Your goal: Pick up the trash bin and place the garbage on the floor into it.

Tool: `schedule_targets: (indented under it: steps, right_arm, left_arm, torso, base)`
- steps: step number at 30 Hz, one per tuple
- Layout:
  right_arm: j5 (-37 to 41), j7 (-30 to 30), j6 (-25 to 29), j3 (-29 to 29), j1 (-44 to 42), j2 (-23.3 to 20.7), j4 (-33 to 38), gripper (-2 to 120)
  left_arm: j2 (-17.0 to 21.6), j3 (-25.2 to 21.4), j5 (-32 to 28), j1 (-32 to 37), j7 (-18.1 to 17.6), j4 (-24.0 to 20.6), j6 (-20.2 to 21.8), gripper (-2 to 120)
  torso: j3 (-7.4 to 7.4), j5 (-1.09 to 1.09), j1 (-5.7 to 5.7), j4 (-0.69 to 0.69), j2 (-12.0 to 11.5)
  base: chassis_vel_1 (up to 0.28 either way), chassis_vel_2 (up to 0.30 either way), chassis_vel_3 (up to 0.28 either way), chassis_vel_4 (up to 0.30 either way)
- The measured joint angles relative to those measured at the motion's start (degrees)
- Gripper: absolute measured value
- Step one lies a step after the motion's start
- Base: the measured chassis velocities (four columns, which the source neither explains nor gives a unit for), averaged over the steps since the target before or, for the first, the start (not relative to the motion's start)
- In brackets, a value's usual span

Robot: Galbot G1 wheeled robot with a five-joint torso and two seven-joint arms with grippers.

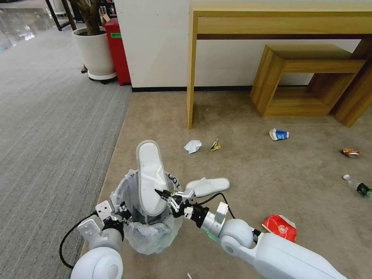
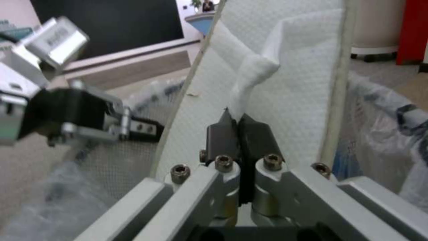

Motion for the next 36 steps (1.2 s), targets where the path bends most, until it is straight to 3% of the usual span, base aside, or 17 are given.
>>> schedule_targets:
  steps: [19, 21, 28, 31, 36]
  right_arm:
    - [-4.9, 2.6, 0.8, -5.3, 2.6, 3.6, -4.8, 0]
    - [-5.1, 2.7, 0.5, -4.9, 2.4, 3.1, -3.9, 10]
    - [-5.1, 2.7, 0.4, -4.1, 2.3, 2.5, -2.9, 27]
    - [-5.1, 2.6, 0.4, -3.9, 2.5, 1.9, -2.7, 45]
    - [-5.1, 2.5, 0.2, -3.8, 2.7, 1.8, -2.6, 60]
  left_arm:
    - [0.0, 0.1, 0.9, 1.2, 0.8, -0.3, -0.7, 1]
    - [0.0, 0.2, 1.0, 1.1, 0.9, -0.3, -0.7, 1]
    - [0.0, 0.1, 1.1, 0.8, 0.9, 0.1, -0.8, 1]
    - [0.0, 0.2, 1.0, 0.5, 0.9, 0.6, -0.8, 1]
    - [0.0, 0.2, 1.0, 0.1, 0.9, 1.1, -0.9, 1]
  torso:
    - [0.0, 0.01, 0.0, 0.0, 0.0]
    - [0.0, -0.02, 0.0, 0.0, 0.0]
    - [0.0, 0.0, 0.0, 0.0, 0.0]
    - [0.0, 0.0, 0.0, 0.0, 0.0]
    - [0.0, 0.0, 0.0, 0.0, 0.0]
  base:
    - [0.0, 0.0, 0.0, 0.0]
    - [0.0, 0.0, 0.0, 0.0]
    - [0.0, 0.0, 0.0, 0.0]
    - [0.0, 0.0, 0.0, 0.0]
    - [0.0, 0.0, 0.0, 0.0]
